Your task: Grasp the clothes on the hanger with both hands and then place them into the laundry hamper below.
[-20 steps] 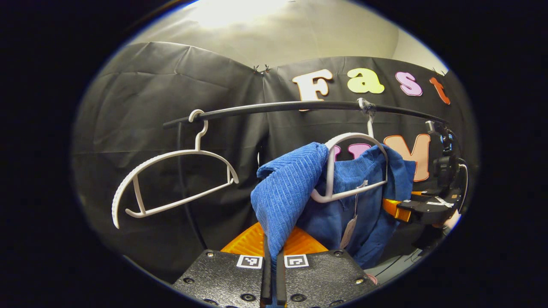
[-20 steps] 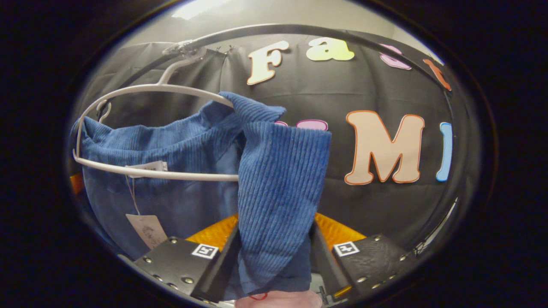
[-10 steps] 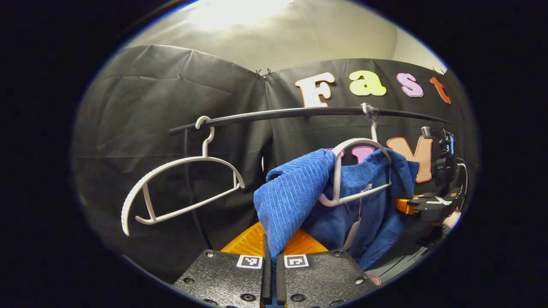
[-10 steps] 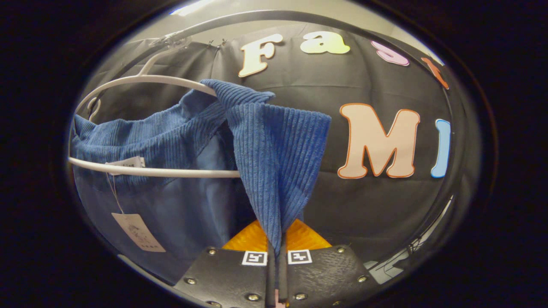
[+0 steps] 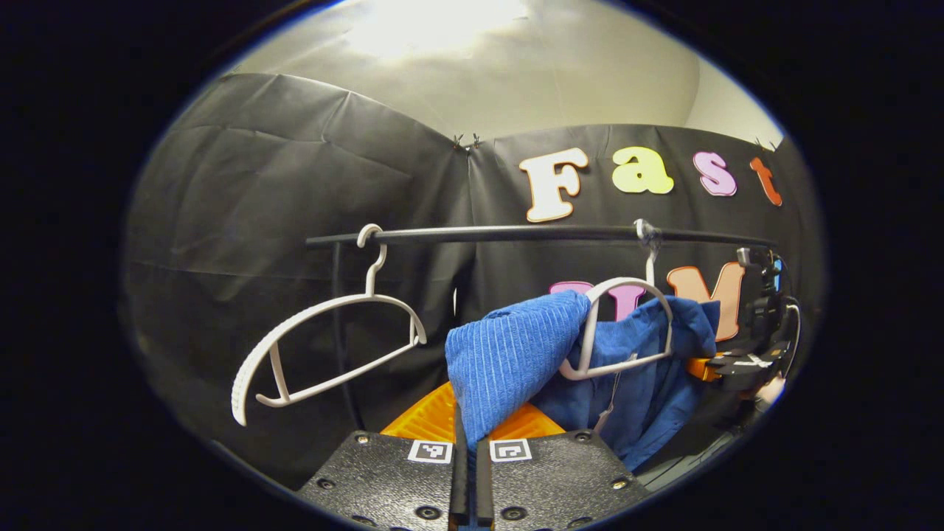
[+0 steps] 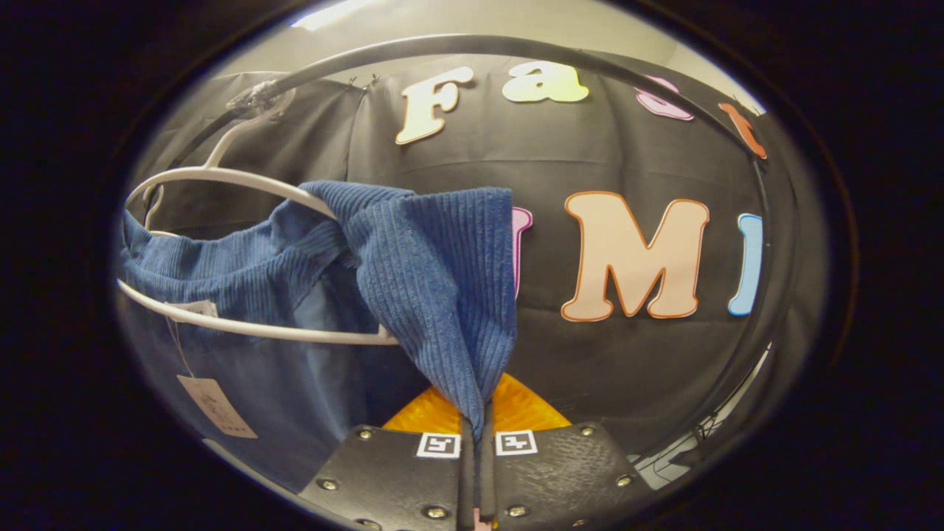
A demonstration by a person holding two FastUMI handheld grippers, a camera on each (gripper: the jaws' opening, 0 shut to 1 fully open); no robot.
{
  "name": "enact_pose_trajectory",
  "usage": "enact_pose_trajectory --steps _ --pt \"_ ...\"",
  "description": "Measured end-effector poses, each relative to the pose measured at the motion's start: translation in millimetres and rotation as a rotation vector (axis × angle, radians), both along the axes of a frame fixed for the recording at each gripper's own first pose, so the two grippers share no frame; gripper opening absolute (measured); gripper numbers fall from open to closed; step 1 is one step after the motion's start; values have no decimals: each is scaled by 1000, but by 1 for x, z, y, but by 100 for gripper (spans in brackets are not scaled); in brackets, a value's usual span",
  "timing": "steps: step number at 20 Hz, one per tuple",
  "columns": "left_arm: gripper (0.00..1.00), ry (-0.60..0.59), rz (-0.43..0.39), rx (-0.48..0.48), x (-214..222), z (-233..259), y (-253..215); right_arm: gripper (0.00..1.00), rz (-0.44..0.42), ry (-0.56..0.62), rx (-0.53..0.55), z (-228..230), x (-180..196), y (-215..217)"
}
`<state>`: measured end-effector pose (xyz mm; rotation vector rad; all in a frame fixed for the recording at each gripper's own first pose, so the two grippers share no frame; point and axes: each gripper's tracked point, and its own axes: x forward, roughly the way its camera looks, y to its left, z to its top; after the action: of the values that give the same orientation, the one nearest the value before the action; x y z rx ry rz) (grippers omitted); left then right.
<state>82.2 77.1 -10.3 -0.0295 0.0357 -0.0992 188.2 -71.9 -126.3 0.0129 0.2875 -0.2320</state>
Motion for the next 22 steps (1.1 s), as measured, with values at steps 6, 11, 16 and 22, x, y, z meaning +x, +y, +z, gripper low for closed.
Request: enact_pose_trajectory --steps 6,11,16,22 --pt "5 0 -27 -48 2 10 6 4 -22 -23 -2 10 6 -14" --pt "6 -2 -28 -37 6 11 6 4 -67 -69 -12 27 28 -41" --pt "5 20 -35 -52 9 3 8 8 -65 -72 -35 20 60 -52" --pt "7 38 -33 -56 14 -5 8 3 -17 -59 -30 -7 94 -43"
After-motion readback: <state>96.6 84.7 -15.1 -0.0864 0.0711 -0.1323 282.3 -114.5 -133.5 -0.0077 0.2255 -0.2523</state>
